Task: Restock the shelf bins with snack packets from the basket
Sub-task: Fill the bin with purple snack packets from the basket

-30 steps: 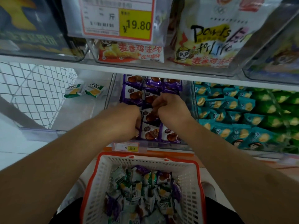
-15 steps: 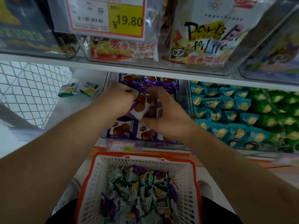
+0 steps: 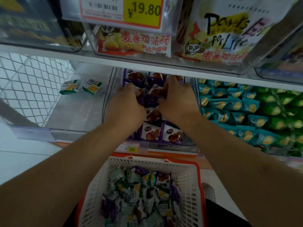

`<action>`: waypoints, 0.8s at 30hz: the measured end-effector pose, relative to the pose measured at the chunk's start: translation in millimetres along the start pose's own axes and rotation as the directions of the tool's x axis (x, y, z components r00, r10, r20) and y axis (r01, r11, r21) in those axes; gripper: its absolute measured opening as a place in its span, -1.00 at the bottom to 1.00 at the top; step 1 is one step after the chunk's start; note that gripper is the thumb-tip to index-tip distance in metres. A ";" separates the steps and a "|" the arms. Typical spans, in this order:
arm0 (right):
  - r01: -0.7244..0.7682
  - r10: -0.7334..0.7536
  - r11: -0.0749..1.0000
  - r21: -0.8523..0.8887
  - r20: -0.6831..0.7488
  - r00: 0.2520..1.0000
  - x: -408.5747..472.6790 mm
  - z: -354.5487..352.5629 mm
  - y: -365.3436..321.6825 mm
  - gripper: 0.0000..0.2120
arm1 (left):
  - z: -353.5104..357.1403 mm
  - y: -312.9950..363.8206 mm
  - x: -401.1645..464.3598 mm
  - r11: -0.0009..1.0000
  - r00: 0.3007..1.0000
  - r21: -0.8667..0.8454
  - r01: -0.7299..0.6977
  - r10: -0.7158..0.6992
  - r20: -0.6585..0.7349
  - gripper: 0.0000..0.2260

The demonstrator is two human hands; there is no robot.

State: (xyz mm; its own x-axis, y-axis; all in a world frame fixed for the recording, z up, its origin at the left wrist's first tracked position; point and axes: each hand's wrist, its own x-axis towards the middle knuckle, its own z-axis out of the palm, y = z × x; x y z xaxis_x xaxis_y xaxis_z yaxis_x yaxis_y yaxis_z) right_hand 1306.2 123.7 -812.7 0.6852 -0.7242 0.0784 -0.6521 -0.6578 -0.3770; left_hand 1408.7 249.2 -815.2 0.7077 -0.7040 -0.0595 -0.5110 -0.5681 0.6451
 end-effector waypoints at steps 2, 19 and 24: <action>0.057 -0.054 0.991 -0.124 0.028 0.998 11.4 9.7 -0.8 -0.56 | 0.8 -8.8 3.8 0.933 0.970 0.268 -0.241 0.237 0.047 -0.46; 0.215 -0.218 0.973 0.089 0.025 0.976 1.7 36.3 5.6 -0.43 | 6.0 -6.8 18.7 0.932 0.975 0.326 -0.156 0.093 0.199 -0.34; 0.180 -0.173 0.960 0.214 -0.050 0.984 -27.2 7.3 1.2 -0.47 | -6.1 -1.0 -6.3 0.954 0.969 0.179 -0.242 0.227 0.102 -0.51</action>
State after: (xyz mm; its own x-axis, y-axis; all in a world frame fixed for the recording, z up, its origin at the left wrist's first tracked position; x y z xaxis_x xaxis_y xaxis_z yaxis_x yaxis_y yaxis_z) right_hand 1289.2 144.1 -822.0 0.7705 -0.6089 0.1888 -0.4331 -0.7173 -0.5458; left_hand 1407.7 256.8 -810.8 0.5197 -0.8543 0.0109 -0.7461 -0.4477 0.4929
